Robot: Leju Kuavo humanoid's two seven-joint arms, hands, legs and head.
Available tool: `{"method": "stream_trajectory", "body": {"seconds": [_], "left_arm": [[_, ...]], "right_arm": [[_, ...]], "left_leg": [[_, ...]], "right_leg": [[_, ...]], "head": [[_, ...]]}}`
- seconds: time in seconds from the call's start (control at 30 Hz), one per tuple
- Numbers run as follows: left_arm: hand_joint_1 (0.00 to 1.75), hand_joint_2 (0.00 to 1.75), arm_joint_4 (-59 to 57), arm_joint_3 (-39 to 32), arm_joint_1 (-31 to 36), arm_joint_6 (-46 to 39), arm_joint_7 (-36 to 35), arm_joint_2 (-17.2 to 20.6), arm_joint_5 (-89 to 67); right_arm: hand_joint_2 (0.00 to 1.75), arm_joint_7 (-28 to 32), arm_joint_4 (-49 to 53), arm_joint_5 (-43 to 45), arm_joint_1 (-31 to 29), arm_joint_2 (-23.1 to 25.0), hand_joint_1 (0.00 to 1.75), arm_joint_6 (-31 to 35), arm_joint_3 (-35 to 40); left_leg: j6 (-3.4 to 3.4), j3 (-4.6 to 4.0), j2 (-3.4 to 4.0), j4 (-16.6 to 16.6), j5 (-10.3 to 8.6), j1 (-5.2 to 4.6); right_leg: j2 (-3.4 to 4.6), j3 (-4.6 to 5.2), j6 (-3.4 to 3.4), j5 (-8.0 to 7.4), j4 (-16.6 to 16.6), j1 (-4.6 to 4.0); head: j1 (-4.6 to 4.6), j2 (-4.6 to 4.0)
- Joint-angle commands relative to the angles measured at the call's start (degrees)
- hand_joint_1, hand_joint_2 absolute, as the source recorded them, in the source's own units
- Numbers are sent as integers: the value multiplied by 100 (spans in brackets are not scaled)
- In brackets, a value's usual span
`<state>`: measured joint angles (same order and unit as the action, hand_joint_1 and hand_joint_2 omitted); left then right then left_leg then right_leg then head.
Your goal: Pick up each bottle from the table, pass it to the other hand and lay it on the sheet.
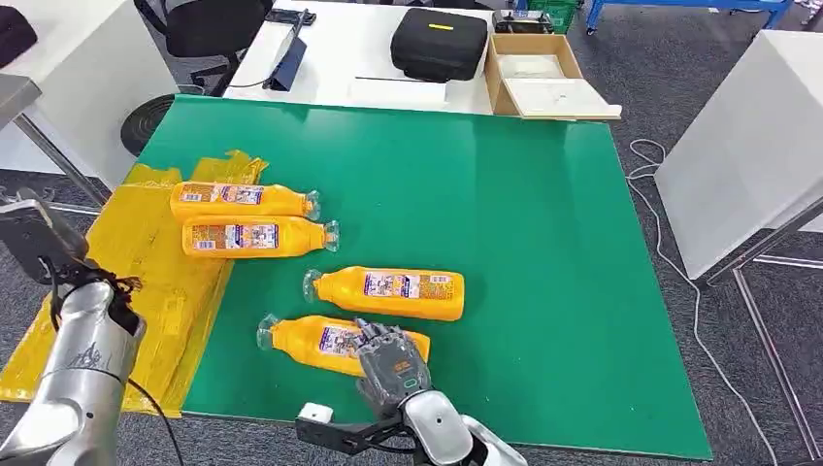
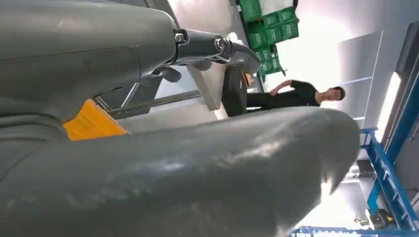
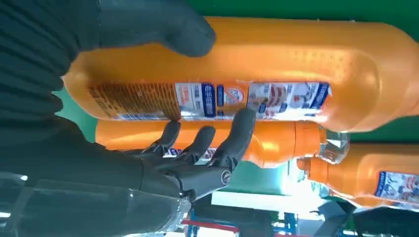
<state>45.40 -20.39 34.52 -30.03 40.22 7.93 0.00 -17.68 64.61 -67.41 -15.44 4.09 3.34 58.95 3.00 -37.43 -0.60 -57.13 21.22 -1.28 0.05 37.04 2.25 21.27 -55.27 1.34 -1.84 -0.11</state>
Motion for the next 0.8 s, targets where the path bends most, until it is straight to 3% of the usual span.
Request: {"method": "stream_trajectory", "body": {"seconds": [0.03,0.1,0.17,0.47,0.8], "left_arm": [[0,0,-412,34,334,-18,-22,-157,31],[0,0,-394,23,311,-17,-22,-154,46],[0,0,-375,13,293,-16,-22,-147,59],[0,0,-230,-3,181,7,-22,-166,75],[0,0,-305,91,234,39,-22,-306,9]], "right_arm": [[175,82,265,-55,110,-212,0,57,1],[175,66,324,-77,183,-211,0,73,-47],[175,71,337,-119,235,-206,0,74,-87],[175,69,405,-327,509,-167,0,104,-392],[175,-182,344,-447,827,-60,0,128,-1250]], "left_leg": [[-19,20,-16,1,7,8],[-41,55,-17,-10,29,19],[-16,16,-10,1,6,6],[-25,30,-8,0,13,9],[-22,24,-17,1,9,8]], "right_leg": [[-19,-27,-11,11,3,-7],[-24,-67,-25,33,-3,-18],[-13,-22,-10,9,3,-6],[-13,-37,-15,15,4,-9],[-21,-33,-13,14,4,-7]], "head": [[0,0],[0,0],[0,0],[0,0],[0,0]]}}
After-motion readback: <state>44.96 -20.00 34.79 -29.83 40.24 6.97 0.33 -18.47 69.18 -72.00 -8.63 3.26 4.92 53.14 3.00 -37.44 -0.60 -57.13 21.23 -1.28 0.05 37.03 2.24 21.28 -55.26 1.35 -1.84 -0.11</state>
